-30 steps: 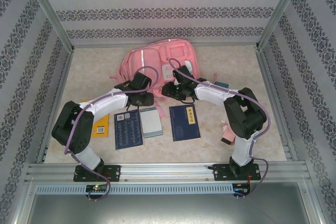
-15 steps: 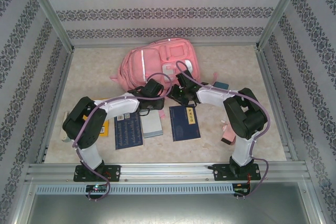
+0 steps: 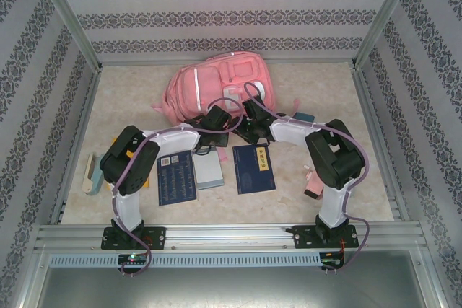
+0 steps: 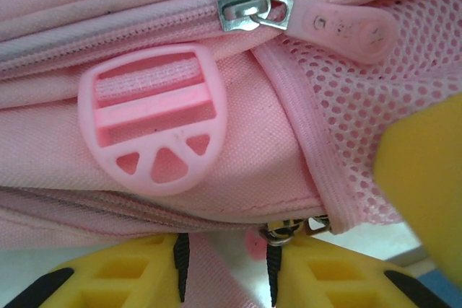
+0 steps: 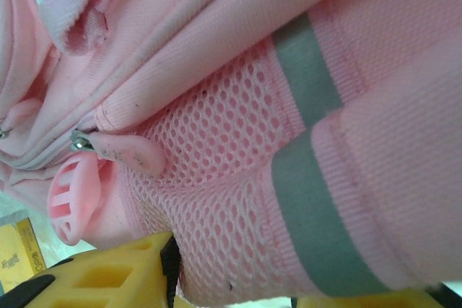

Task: Pack the student bag
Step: Rotate the student bag at the top-center of the table, then unzip the student bag at the top-center of the table.

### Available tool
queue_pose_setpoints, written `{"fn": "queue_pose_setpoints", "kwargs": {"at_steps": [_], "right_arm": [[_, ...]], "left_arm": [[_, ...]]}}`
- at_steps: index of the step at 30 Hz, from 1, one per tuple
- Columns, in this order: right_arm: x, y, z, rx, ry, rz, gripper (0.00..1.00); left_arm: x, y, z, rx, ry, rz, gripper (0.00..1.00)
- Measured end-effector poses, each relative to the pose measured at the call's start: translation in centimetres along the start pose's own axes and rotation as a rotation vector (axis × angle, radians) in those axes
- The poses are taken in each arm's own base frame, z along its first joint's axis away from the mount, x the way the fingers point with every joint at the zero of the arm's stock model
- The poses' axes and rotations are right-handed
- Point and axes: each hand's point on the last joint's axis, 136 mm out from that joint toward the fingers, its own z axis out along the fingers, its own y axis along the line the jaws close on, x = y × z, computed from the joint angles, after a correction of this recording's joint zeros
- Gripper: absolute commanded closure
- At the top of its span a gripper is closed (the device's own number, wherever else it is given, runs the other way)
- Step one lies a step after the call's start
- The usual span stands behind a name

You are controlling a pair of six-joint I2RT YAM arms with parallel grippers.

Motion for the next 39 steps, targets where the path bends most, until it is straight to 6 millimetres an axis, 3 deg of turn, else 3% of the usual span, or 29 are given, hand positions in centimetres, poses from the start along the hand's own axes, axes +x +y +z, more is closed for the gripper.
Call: {"fn": "queue_pose_setpoints", "kwargs": {"at_steps": [4,8,11,12,15,24,33,36,39], "right_arm": [[-0.5,-0.3,0.4,-0.002,-0.008,0.014,0.63],[-0.9,-0.3,0.5,-0.007,-0.015,0.028,0.79],[-1.0,-0.2,0.4,-0.012,-0.018,0.032,0.85],[-1.0,-0.2,0.4,-0.013,-0.019,0.032,0.87],[-1.2,-0.2,0.4,-0.015,-0.023,0.037,1.00],[-1.3,-0.3,0.4,-0.014,-0.024,0.032,1.00],[-1.3,-0.1,-0.1,-0.017,-0.030,0.017,1.00],[-1.4,0.0,-0.2,-0.017,-0.031,0.013,1.00],[-1.3,0.0,-0.3,-0.017,-0.030,0.013,1.00]], "left_arm": [[-0.4,-0.2,0.9,-0.012,0.001,0.001,0.71],[-0.6,-0.2,1.0,-0.015,-0.003,0.003,0.86],[-0.7,-0.1,1.0,-0.023,-0.006,0.004,0.92],[-0.7,0.0,1.0,-0.026,-0.008,0.004,1.00],[-0.8,0.1,1.0,-0.033,-0.011,0.005,1.00],[-0.8,0.8,0.8,-0.055,-0.019,0.001,1.00],[-1.6,6.1,-2.2,-0.108,-0.067,-0.094,1.00],[-2.1,6.3,-2.9,-0.090,-0.081,-0.109,1.00],[-2.0,5.4,-2.8,-0.038,-0.071,-0.108,0.82]]}}
